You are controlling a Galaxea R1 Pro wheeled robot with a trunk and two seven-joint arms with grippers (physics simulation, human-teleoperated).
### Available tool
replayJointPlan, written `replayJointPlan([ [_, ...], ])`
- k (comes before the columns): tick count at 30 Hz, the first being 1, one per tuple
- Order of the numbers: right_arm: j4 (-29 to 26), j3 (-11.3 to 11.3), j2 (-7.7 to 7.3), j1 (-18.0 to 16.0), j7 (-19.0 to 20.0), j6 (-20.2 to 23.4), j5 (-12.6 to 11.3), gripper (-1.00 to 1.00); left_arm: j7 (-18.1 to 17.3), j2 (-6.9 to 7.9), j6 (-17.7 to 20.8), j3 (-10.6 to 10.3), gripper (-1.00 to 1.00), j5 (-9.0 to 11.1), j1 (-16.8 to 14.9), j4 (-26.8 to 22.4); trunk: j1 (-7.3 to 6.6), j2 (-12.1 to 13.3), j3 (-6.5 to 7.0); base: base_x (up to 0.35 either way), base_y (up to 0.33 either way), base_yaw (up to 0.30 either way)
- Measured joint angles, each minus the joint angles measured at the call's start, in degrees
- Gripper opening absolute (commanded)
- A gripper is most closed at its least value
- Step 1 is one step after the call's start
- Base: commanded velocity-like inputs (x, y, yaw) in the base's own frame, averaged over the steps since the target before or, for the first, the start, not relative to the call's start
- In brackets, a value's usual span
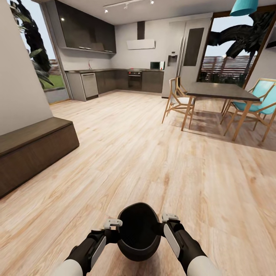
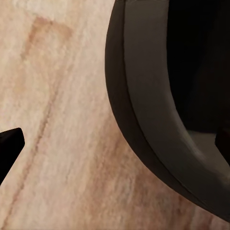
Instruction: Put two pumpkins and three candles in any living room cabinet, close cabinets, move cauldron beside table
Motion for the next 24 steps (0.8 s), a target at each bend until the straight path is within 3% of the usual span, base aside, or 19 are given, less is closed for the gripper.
replayJointPlan([
  [24,0.3,0.0,0.0,0.0,0.0,0.0,0.0,1.0,0.0,-0.35,0.0,-0.1,1.0,0.1,0.0,-1.1,-0.01,0.0,0.0,0.044,0.0,0.0],
])
